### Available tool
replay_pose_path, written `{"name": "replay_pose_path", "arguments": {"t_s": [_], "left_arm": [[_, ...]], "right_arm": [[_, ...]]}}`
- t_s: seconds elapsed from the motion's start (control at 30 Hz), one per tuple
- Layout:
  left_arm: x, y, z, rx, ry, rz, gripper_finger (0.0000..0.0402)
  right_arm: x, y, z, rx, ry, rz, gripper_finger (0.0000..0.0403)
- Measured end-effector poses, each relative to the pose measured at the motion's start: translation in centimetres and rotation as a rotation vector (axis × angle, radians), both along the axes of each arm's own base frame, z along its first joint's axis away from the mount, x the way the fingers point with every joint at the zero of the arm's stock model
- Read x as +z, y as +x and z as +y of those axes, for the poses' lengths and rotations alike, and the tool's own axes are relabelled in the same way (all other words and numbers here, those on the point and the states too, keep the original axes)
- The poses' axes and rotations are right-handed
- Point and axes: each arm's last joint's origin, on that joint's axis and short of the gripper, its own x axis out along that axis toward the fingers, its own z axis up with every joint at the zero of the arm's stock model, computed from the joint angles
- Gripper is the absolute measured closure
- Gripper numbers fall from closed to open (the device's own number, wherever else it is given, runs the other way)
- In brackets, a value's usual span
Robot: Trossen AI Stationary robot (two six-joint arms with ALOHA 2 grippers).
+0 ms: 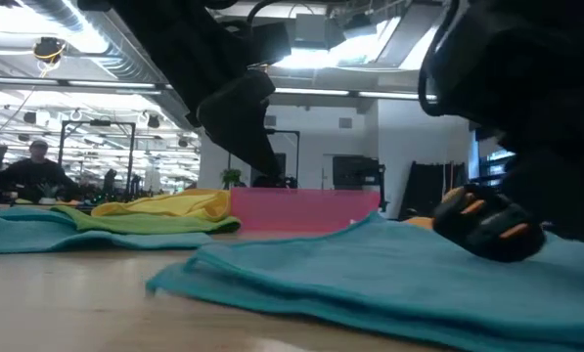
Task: Roll microfiber towels into tight, uniform cylinder then place into a basket
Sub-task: Fold the right blue microfiber towel
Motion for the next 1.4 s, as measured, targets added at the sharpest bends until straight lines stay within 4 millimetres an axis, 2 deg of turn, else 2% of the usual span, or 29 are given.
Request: {"name": "replay_pose_path", "arguments": {"t_s": [0.1, 0.23, 0.37, 0.47, 0.6, 0.77, 0.9, 1.03, 1.23, 1.4], "left_arm": [[0.0, 0.0, 0.0, 0.0, -0.001, -0.002, 0.0295], [0.0, 0.0, 0.0, 0.0, -0.001, -0.004, 0.0295], [0.0, 0.1, 0.0, -0.003, -0.009, -0.011, 0.0295], [0.0, 0.1, -0.1, -0.012, -0.025, -0.01, 0.0295], [0.1, 0.2, -0.1, -0.014, -0.029, -0.016, 0.0295], [0.1, 0.3, -0.2, -0.014, -0.033, -0.029, 0.0295], [0.3, 0.6, -0.3, -0.025, -0.061, -0.066, 0.0295], [0.6, 1.6, -0.9, -0.089, -0.162, -0.149, 0.0295], [0.0, 3.0, -2.3, -0.294, -0.197, -0.216, 0.0295], [-0.7, 3.2, -2.3, -0.32, -0.196, -0.197, 0.0295]], "right_arm": [[1.3, -0.4, -0.2, 0.008, 0.003, -0.013, 0.0385], [4.8, -0.5, -0.3, -0.013, 0.01, -0.13, 0.0385], [7.0, -2.0, -0.8, -0.071, -0.103, -0.147, 0.039], [8.5, -3.8, -1.6, -0.219, -0.25, -0.096, 0.0393], [9.2, -7.1, -3.5, -0.502, -0.506, 0.055, 0.0396], [7.6, -9.7, -5.0, -0.668, -0.589, 0.271, 0.0397], [5.6, -10.7, -5.7, -0.684, -0.588, 0.323, 0.0397], [4.3, -11.6, -6.3, -0.706, -0.609, 0.354, 0.0397], [4.0, -11.8, -6.8, -0.722, -0.619, 0.368, 0.0397], [4.0, -11.3, -7.6, -0.781, -0.653, 0.327, 0.0396]]}}
